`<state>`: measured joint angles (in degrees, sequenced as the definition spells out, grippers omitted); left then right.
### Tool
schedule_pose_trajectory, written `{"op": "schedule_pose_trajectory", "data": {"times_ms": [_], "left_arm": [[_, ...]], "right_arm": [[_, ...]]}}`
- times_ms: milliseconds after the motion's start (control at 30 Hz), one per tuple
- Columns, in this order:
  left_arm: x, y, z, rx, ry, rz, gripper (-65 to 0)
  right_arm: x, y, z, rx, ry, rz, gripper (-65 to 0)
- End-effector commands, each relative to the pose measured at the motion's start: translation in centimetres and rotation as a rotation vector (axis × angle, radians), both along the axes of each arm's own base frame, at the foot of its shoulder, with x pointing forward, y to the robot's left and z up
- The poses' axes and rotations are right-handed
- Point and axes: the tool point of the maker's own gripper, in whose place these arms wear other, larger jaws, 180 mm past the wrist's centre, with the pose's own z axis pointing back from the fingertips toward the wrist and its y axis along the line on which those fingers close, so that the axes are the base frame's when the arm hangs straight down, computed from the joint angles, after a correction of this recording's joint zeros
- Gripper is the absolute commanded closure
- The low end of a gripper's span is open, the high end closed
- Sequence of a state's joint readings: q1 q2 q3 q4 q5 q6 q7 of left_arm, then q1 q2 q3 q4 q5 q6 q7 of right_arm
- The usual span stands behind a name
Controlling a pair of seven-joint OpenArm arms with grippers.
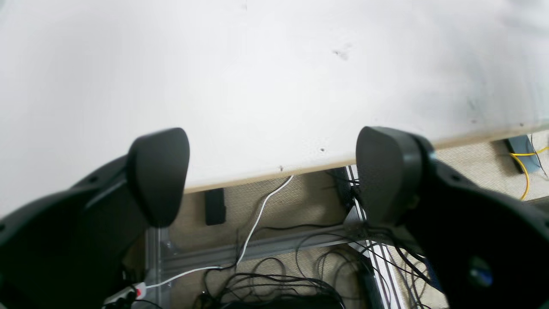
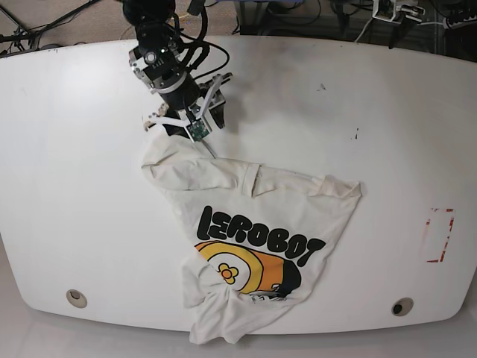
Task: Fold the T-shirt properly
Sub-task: 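Lower the right gripper onto the shirt's bunched shoulder and grasp it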
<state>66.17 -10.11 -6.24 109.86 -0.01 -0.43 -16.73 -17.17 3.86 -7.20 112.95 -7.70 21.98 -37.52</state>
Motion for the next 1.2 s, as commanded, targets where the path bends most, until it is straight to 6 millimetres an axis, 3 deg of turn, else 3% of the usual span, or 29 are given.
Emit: {"op": "schedule_pose_trajectory", "data": {"times_ms": [0,200,600,800,900,1167], "left_arm": [[-0.1,0.0,0.7,0.0,-0.021,-0.004,-56.7],[0.3,0.0,0.8,0.005,-0.033,-0.008,-56.7],[0.5,0.0,0.8,0.007,-0.037,-0.012,-56.7],[0.5,0.1,0.8,0.008,-0.038,-0.01,-56.7],[0.5,0.1,0.8,0.008,-0.038,-0.01,-56.7],[0.5,0.1,0.8,0.008,-0.038,-0.012,-56.7]], "right_arm": [[1.3,0.8,0.8,-0.018,-0.034,0.05,-29.8],[4.7,2.7,1.4,-0.064,-0.075,0.142,-30.0],[10.0,4.8,-0.6,-0.147,-0.031,0.282,-30.0],[11.6,4.8,-1.8,-0.178,0.005,0.294,-30.0],[12.3,5.7,-1.8,-0.165,0.018,0.305,-30.0],[12.7,5.8,-3.0,-0.186,0.07,0.359,-30.0]]}}
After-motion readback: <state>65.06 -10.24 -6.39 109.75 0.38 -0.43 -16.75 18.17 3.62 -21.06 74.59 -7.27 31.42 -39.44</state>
